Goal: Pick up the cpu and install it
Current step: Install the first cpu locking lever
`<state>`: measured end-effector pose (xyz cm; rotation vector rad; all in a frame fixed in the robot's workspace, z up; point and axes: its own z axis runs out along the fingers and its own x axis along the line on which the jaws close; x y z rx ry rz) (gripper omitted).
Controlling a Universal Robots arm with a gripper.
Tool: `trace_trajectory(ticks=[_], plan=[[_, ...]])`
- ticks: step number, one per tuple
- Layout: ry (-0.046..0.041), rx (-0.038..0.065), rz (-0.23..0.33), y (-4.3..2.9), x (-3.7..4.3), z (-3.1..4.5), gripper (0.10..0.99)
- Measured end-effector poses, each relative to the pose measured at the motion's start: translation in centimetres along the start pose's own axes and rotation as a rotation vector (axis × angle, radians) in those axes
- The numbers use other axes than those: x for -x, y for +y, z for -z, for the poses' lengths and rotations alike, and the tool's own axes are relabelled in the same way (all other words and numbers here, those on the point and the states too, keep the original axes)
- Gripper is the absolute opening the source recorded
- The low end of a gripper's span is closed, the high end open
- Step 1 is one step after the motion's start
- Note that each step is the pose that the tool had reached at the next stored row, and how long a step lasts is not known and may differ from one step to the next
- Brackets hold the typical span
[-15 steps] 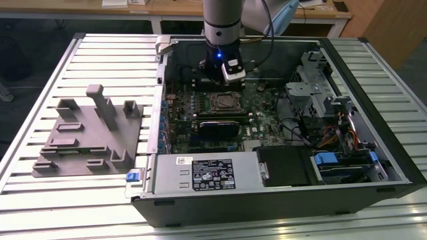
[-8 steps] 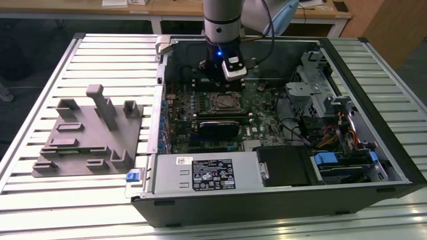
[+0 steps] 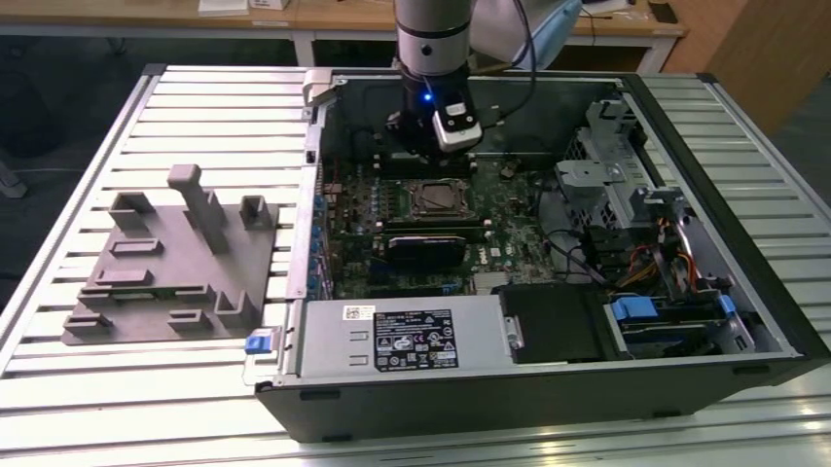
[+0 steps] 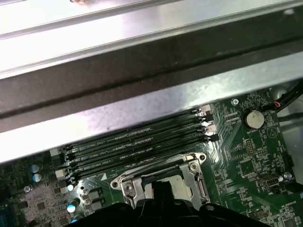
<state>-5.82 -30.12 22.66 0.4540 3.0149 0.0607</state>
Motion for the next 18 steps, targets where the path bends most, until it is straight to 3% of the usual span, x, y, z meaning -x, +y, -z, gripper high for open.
trace_trajectory(ticks=[18], plan=[[0.0063, -0.007, 0.0, -0.79, 0.87, 0.02, 0.106]])
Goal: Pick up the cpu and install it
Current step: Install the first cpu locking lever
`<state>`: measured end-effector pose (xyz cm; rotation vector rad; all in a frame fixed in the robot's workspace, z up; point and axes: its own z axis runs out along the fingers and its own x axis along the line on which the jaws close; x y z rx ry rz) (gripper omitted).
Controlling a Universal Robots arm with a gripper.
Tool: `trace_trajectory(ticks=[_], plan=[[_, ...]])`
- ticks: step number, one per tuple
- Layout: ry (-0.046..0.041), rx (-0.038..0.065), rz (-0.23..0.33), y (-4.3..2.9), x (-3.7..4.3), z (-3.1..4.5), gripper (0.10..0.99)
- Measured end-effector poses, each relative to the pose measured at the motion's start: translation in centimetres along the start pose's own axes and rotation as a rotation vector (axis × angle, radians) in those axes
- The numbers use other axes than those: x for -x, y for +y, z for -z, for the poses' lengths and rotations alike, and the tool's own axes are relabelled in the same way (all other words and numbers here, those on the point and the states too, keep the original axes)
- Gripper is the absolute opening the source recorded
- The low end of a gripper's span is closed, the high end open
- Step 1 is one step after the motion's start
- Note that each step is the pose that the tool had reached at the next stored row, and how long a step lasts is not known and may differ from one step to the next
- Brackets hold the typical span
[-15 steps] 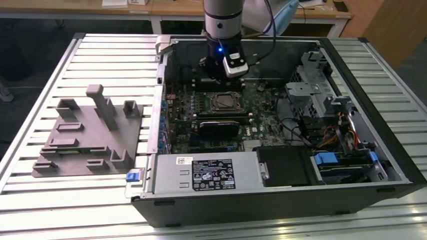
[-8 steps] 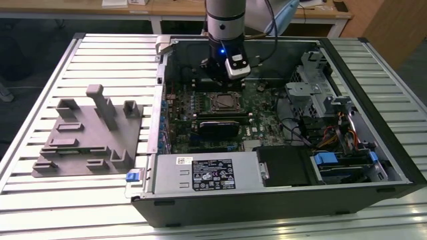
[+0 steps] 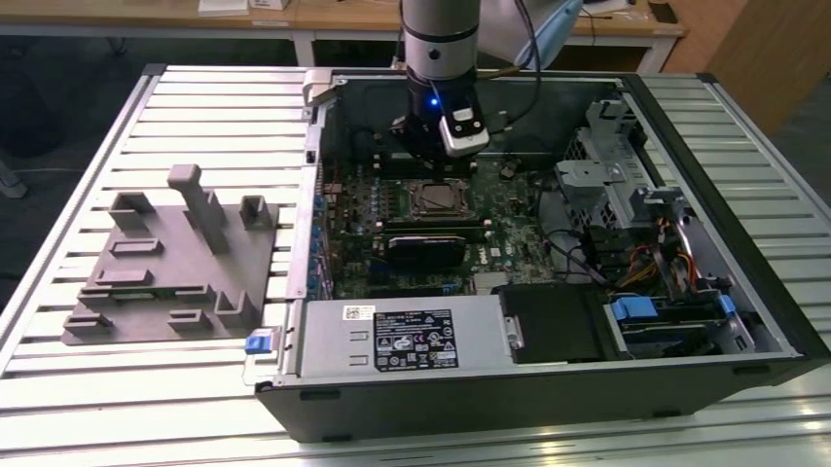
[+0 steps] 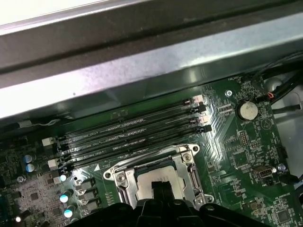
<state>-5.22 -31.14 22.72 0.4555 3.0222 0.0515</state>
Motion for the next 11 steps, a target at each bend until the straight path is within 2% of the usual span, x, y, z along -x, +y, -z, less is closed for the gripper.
trace_trajectory(ticks=[11], plan=[[-0.0006, -0.003, 0.0, -0.05, 0.1, 0.0, 0.106]])
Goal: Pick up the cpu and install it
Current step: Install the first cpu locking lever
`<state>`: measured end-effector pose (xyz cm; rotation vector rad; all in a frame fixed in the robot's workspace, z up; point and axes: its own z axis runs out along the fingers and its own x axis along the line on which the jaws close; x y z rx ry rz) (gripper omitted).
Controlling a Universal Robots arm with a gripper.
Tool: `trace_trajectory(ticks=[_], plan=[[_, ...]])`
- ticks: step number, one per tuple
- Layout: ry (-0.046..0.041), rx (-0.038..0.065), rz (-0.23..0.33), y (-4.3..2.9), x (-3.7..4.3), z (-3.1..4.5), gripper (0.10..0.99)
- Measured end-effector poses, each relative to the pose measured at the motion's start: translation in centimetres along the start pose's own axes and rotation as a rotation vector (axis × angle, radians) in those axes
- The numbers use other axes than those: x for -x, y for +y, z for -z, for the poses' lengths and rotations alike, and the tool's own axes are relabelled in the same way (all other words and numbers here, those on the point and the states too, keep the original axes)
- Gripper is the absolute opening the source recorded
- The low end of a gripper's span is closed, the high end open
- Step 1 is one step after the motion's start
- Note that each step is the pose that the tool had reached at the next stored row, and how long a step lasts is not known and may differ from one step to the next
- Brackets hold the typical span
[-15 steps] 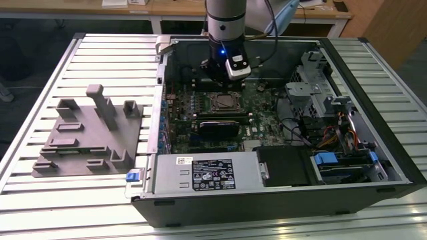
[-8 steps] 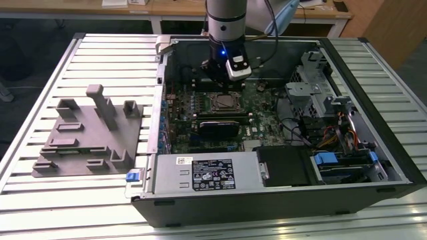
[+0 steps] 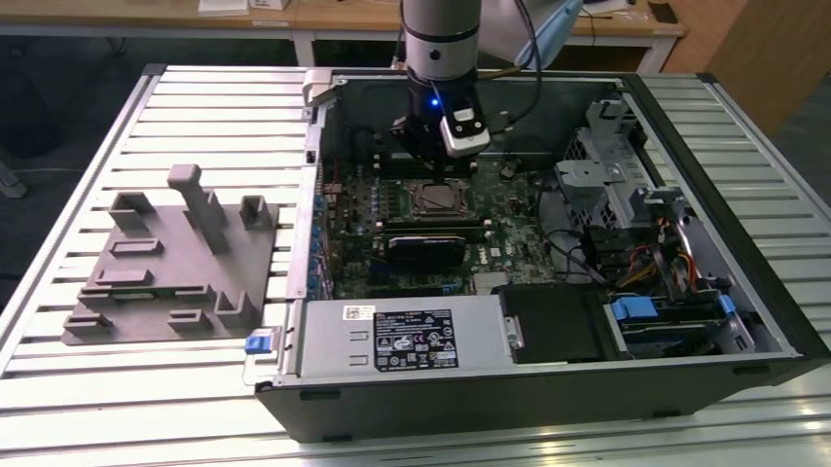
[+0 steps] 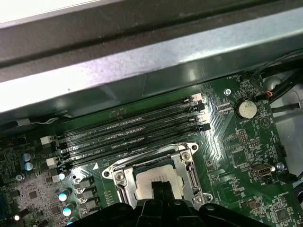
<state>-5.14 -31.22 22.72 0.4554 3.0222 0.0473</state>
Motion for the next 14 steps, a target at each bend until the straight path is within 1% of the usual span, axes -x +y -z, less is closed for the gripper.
trace_trajectory(ticks=[7, 11, 14], plan=[[-0.0006, -0.002, 0.0, 0.02, 0.04, 0.5, 0.106], [-0.0028, -0.009, 0.001, 0.0, 0.06, 0.52, 0.106], [-0.0038, -0.013, 0.001, -0.22, 0.15, 0.52, 0.106]])
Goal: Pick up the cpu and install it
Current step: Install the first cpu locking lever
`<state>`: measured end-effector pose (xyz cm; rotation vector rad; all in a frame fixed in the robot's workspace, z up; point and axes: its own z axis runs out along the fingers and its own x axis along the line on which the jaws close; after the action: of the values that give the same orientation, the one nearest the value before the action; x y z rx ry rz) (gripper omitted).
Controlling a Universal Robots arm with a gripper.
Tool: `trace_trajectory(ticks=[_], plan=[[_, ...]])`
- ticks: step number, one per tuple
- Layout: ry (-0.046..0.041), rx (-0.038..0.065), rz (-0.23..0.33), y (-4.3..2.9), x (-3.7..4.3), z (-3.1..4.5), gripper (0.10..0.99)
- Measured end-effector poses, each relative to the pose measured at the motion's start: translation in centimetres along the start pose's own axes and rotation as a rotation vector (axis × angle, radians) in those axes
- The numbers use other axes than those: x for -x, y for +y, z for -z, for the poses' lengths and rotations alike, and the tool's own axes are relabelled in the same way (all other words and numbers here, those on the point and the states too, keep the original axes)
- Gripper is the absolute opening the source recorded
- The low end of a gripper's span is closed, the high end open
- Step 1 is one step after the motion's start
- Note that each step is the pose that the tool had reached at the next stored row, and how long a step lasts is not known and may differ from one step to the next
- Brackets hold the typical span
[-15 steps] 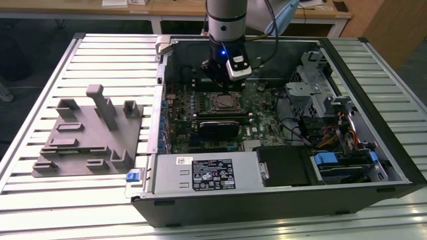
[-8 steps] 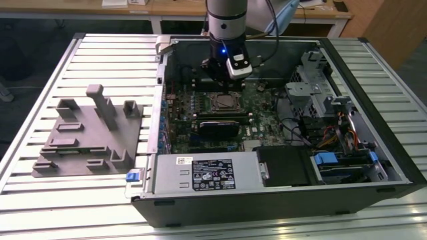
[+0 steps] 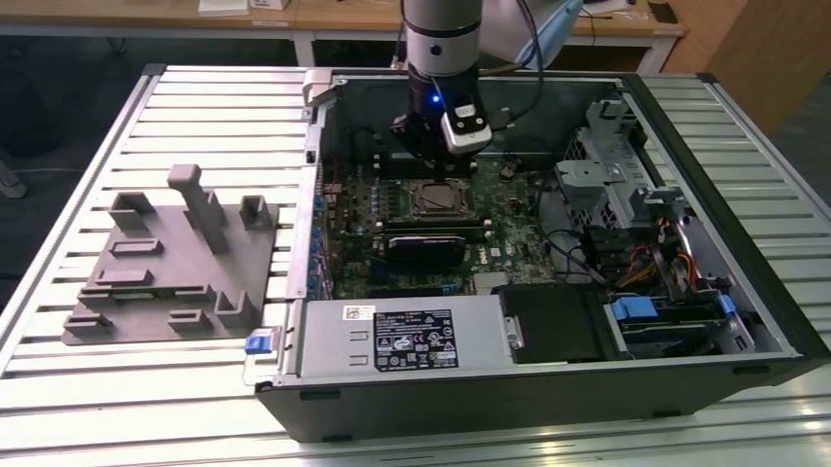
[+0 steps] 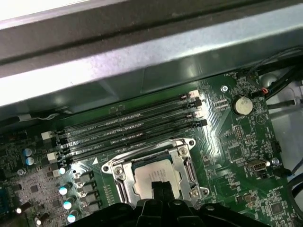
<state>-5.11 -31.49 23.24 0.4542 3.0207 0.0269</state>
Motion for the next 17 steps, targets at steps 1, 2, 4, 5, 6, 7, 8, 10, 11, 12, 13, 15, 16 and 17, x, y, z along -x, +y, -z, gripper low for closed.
trace_trajectory(ticks=[1, 2, 4, 5, 6, 7, 8, 10, 11, 12, 13, 15, 16, 17], plan=[[-0.0002, -0.001, 0.0, -0.11, 0.04, 0.0, 0.106], [-0.0002, -0.001, 0.0, -0.26, 0.1, 0.0, 0.106], [0.0, -0.001, 0.0, -0.63, 0.25, -0.01, 0.106], [0.0001, -0.001, 0.0, -0.84, 0.34, 0.0, 0.106], [0.0003, -0.001, 0.0, -1.02, 0.43, -0.01, 0.106], [0.0004, -0.001, 0.0, -1.16, 0.49, -0.01, 0.106], [0.0004, -0.001, 0.0, -1.23, 0.53, -0.01, 0.106], [0.0005, -0.001, 0.0, -1.24, 0.54, -0.01, 0.106], [0.0005, -0.001, 0.0, -1.26, 0.54, -0.01, 0.106], [0.0005, -0.001, 0.0, -1.26, 0.55, -0.01, 0.106], [0.0005, -0.001, 0.0, -1.26, 0.55, -0.01, 0.106], [0.0007, -0.002, 0.0, -1.26, 0.57, 0.04, 0.106], [0.0009, -0.002, 0.0, -1.25, 0.59, 0.09, 0.106], [0.0009, -0.002, 0.0, -1.24, 0.6, 0.15, 0.106]])
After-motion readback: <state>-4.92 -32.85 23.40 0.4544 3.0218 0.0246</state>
